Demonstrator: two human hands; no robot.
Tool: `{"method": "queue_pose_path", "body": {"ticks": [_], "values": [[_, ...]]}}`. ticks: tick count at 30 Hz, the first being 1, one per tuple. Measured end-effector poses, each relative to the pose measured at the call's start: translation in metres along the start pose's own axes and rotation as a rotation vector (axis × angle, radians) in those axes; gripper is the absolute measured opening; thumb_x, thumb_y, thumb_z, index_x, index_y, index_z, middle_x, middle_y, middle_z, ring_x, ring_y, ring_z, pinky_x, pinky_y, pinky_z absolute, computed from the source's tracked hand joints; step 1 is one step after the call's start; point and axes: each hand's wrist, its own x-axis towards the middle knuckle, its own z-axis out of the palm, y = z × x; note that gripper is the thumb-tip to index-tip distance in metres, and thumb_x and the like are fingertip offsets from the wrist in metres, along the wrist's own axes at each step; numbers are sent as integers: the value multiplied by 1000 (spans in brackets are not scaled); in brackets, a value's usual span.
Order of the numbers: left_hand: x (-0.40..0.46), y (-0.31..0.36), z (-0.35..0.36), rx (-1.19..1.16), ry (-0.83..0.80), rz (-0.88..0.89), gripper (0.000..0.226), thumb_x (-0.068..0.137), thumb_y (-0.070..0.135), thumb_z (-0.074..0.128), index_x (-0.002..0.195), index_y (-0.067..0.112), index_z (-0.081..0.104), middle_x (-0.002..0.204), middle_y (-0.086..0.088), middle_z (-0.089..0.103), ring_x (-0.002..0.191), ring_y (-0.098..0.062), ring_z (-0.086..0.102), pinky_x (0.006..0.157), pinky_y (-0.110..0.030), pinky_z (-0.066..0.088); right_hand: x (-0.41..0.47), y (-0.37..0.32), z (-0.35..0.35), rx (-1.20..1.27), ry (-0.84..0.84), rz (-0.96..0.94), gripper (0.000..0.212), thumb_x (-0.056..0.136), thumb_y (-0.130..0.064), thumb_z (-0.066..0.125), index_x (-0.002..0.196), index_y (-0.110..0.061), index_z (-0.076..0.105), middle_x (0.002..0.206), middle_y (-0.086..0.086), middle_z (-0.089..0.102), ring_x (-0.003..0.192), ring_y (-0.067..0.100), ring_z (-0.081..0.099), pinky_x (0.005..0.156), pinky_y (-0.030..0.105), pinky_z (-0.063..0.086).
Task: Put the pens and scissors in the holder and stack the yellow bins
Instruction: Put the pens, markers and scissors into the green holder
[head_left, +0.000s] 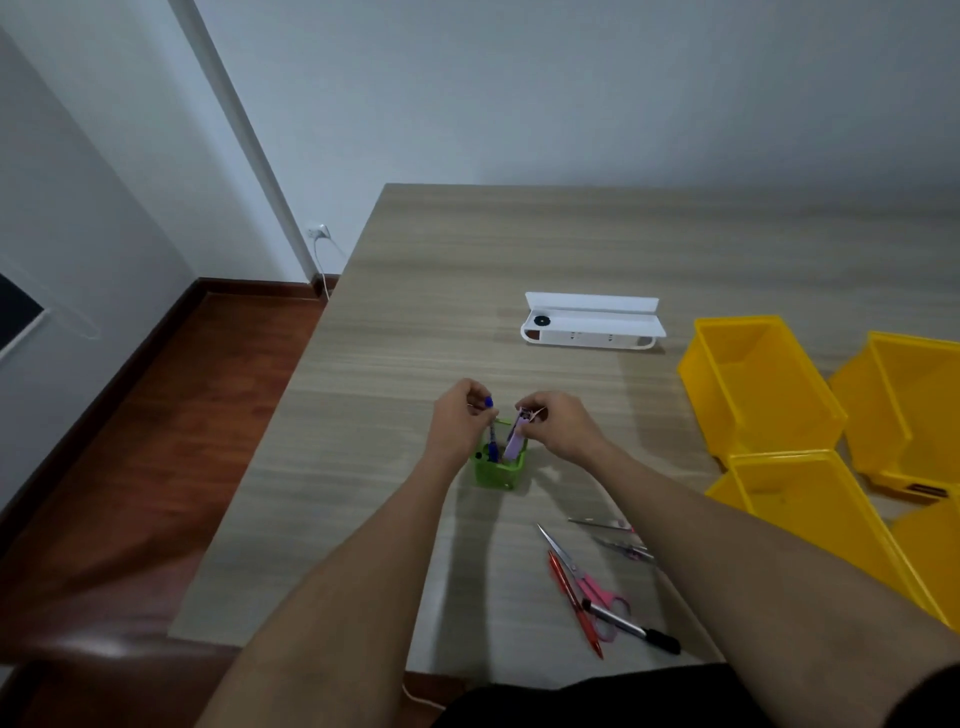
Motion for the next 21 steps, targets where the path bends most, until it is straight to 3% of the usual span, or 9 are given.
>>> {"method": "queue_pose_path", "body": {"ticks": [4, 6, 11, 15, 17, 21], "values": [[3, -14, 2, 56, -42, -17, 19, 80, 0, 72, 96, 2, 62, 87, -7, 62, 76, -18, 59, 68, -17, 48, 4, 3, 9, -24, -21, 26, 38, 80, -9, 73, 117, -3, 68, 113, 12, 70, 95, 20, 64, 82, 25, 46], [6, -11, 3, 72, -38, -8, 19, 79, 3, 73, 94, 5, 63, 87, -7, 62, 75, -16, 59, 66, -16, 47, 5, 5, 10, -3, -10, 47, 39, 80, -8, 73, 119, -4, 67, 116, 11, 70, 97, 20, 64, 86, 27, 48], [13, 20, 6, 72, -8, 85, 17, 81, 10, 74, 94, 7, 64, 91, -9, 63, 74, -13, 58, 67, -16, 48, 3, 15, -11, 82, 51, 70, 34, 82, -9, 72, 115, -5, 67, 110, 10, 68, 86, 16, 60, 70, 26, 48], [10, 47, 22, 95, -1, 176, 14, 83, 12, 72, 94, 8, 65, 95, -12, 64, 77, -14, 58, 76, -25, 51, -9, 32, -34, 119, 126, 99, 29, 80, -9, 75, 107, -3, 68, 100, 10, 67, 81, 16, 59, 68, 23, 46], [3, 53, 34, 103, -26, 192, 13, 83, 12, 72, 94, 8, 65, 94, -10, 62, 76, -12, 57, 73, -21, 48, -19, 43, -41, 113, 147, 114, 28, 79, -10, 76, 105, -3, 69, 95, 8, 65, 80, 16, 59, 65, 21, 47], [-20, 48, 60, 115, -100, 185, 13, 84, 14, 72, 93, 8, 66, 85, -3, 61, 67, -4, 53, 66, -13, 43, -41, 65, -50, 130, 136, 173, 28, 81, -8, 74, 107, 1, 67, 92, 8, 61, 79, 20, 57, 69, 36, 51]]}}
